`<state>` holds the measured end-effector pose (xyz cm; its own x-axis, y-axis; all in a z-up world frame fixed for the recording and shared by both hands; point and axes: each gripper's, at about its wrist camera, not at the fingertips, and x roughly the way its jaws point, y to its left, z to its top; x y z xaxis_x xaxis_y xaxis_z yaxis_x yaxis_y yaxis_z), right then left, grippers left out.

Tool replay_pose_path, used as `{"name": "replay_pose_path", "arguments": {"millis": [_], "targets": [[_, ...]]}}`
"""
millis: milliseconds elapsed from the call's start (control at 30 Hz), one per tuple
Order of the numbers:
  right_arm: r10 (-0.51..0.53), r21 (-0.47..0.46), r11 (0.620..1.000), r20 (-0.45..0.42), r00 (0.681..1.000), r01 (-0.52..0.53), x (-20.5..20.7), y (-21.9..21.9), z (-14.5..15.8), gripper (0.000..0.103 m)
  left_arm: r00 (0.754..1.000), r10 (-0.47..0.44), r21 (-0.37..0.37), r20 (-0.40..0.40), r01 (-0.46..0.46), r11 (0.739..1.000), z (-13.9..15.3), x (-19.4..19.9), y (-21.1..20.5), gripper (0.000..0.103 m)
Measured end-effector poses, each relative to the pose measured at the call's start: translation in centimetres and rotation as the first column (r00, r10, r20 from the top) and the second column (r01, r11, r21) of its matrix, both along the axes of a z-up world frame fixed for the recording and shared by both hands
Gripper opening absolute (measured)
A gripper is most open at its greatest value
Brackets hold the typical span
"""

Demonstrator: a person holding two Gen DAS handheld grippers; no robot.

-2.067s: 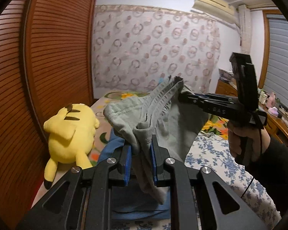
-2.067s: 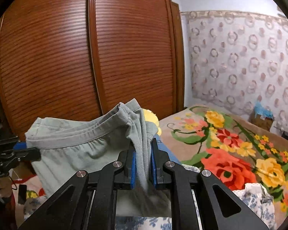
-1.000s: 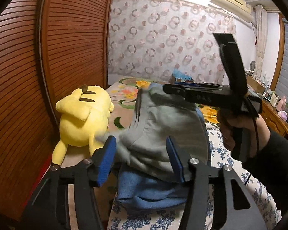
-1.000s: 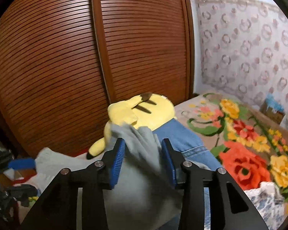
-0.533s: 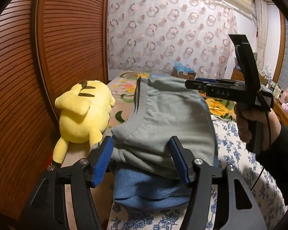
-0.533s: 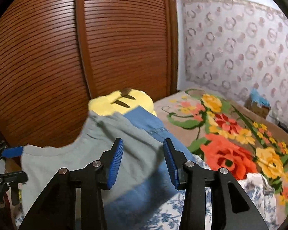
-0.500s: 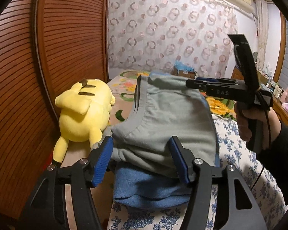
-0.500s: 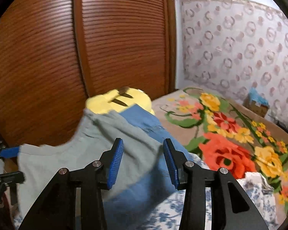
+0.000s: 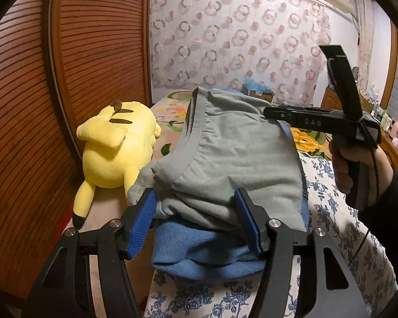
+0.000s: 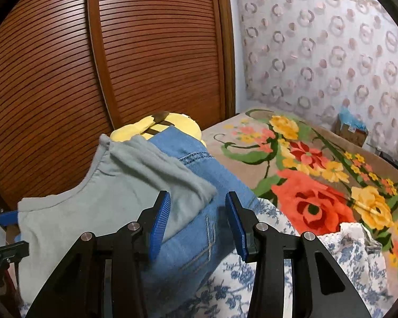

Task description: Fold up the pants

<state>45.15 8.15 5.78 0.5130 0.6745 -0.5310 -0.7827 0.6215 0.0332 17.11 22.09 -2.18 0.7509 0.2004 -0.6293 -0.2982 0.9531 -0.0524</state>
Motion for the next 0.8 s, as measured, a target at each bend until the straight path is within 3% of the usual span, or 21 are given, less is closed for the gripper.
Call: {"name": "replay_pose_path", "arguments": {"millis": [333,500,800], "targets": [[-0.012,0.032,0.999,0.001,1.000,0.012,-5.5,-4.5,0.9,0.045,0.999,-0.031,0.026,0.010,0.031,0.999,1.3,-2.0,-2.1,0.062],[-0.029,0.057,0.998,0.005,1.000,0.029,-8.3,-7.2,1.5,0.046,0.998,-0.056,0.029,0.043,0.054,0.998,2.3,-3.1,-3.2,0.078],[-0.057,0.063,0.997,0.058,0.997,0.053,-14.5,-10.8,2.7,0.048,0.989,-0.119,0.009,0.087,0.119,0.993,3.6,-5.0,-5.1,0.093]]}}
